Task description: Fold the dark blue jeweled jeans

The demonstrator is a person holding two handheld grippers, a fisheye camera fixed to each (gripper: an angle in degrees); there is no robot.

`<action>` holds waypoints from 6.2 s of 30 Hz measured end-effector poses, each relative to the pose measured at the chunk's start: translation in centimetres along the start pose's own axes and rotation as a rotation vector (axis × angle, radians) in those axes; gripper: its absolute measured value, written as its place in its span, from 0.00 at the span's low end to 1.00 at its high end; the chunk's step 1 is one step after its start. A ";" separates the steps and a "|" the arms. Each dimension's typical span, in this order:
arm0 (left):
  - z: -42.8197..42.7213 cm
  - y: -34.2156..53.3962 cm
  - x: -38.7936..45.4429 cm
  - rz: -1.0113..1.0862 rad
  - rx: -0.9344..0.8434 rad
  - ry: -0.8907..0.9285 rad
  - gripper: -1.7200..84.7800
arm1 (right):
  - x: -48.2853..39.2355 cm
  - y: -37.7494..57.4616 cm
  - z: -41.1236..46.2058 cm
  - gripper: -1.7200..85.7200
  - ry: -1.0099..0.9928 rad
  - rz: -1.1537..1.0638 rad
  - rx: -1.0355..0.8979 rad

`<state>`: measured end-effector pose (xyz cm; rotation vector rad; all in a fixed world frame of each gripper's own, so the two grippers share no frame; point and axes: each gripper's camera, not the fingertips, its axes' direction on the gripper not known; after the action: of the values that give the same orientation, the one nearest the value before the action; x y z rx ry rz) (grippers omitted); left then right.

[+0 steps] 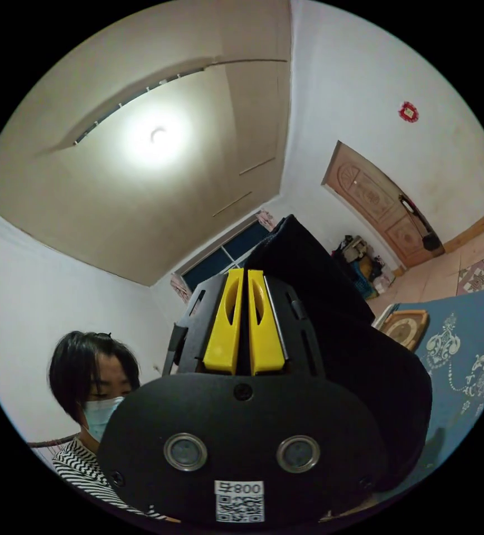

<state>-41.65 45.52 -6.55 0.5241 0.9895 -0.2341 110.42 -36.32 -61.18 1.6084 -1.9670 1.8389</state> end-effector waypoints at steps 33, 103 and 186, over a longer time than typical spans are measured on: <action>0.5 -3.4 -4.7 -0.154 -0.305 -0.123 0.08 | 60.4 3.0 -49.4 0.11 1.100 0.256 -0.651; -12.3 -14.9 -37.6 -0.808 -0.501 -0.251 0.18 | 90.9 -24.2 -62.9 0.10 1.142 0.293 -0.942; 16.5 -32.1 -15.8 0.101 -0.793 -0.105 0.13 | 45.1 -64.8 -58.5 0.11 1.616 0.692 -0.158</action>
<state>-51.49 8.84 3.91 -0.1637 0.8662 0.2227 95.93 -8.20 31.86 -0.7388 -1.5700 1.8357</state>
